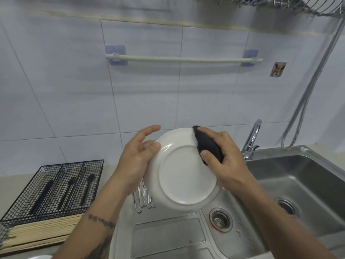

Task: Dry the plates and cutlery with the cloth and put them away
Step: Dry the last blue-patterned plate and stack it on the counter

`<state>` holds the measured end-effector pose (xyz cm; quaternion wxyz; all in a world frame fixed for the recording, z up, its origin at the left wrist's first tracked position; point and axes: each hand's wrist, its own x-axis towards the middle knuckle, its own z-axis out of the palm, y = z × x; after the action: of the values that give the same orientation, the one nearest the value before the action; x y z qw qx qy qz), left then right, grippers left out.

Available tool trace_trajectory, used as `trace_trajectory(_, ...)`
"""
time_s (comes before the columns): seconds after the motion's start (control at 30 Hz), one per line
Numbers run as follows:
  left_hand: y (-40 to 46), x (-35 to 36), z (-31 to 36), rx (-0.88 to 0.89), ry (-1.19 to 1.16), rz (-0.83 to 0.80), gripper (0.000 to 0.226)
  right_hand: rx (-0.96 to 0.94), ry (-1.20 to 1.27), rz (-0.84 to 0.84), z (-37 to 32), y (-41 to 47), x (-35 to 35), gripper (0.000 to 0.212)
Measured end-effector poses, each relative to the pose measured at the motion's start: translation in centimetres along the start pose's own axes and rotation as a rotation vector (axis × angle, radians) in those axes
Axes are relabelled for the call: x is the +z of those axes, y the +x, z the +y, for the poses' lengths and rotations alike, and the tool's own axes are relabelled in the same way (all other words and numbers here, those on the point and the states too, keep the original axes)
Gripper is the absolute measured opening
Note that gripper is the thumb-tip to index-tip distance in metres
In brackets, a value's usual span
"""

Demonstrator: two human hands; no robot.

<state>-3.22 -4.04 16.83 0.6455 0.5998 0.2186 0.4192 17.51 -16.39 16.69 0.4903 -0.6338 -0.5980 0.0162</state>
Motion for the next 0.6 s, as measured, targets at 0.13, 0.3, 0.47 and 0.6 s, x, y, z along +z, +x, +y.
trace_trajectory(0.13,0.8,1.2,0.9,0.028,-0.148,-0.109,0.04,-0.077,-0.018,-0.033,-1.0,1.5,-2.3,0.051)
trace_trajectory(0.3,1.1,2.8,0.7,0.11,-0.349,-0.013,0.037,-0.007,0.038,0.102,-0.1,1.0,-1.5,0.055)
trace_trajectory(0.47,1.3,3.4,-0.1,0.059,-0.455,0.131,0.037,0.176,0.196,0.215,2.0,-3.6,2.9,0.064)
trace_trajectory(0.6,1.2,4.3,-1.1,0.012,-0.466,0.163,0.038,0.239,0.189,0.309,1.3,-6.0,6.3,0.066)
